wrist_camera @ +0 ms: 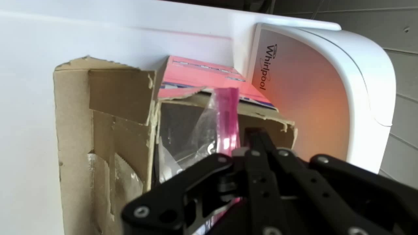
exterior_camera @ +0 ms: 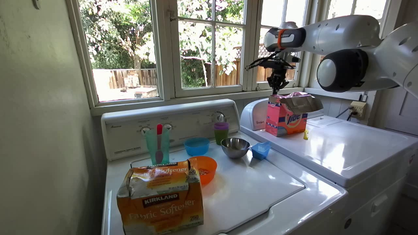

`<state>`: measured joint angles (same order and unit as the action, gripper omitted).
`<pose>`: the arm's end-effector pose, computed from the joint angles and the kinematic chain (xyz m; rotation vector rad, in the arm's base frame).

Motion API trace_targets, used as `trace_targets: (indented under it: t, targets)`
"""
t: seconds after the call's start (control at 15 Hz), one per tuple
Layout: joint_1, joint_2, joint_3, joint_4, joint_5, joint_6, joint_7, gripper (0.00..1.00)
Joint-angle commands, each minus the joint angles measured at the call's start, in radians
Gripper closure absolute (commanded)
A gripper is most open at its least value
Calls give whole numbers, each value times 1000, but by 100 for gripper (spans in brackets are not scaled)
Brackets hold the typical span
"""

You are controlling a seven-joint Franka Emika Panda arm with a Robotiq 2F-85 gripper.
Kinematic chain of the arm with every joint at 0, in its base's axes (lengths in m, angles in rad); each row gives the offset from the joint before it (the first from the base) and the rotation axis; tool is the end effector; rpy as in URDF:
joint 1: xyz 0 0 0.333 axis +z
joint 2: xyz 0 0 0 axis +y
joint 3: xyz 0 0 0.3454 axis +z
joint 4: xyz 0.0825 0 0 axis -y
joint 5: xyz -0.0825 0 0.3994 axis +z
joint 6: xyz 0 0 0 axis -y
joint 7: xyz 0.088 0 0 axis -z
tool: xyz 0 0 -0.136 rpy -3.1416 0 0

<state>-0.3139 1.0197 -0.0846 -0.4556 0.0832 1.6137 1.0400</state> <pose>0.7866 -0.2744 0.4419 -2.3631 1.9722 -0.1971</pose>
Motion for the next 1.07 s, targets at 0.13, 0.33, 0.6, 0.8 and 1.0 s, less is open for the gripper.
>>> trace_targets:
  t: [0.13, 0.33, 0.6, 0.8, 1.0]
  targets:
    - [12, 9, -16, 16, -12, -52, 12, 100]
    - [12, -33, -22, -16, -15, -57, 18, 100]
    - [23, -74, -45, -30, -40, -124, 29, 100]
    - [20, -88, -51, -30, -50, -229, 29, 100]
    - [8, -64, -31, 5, -27, -165, 2, 100]
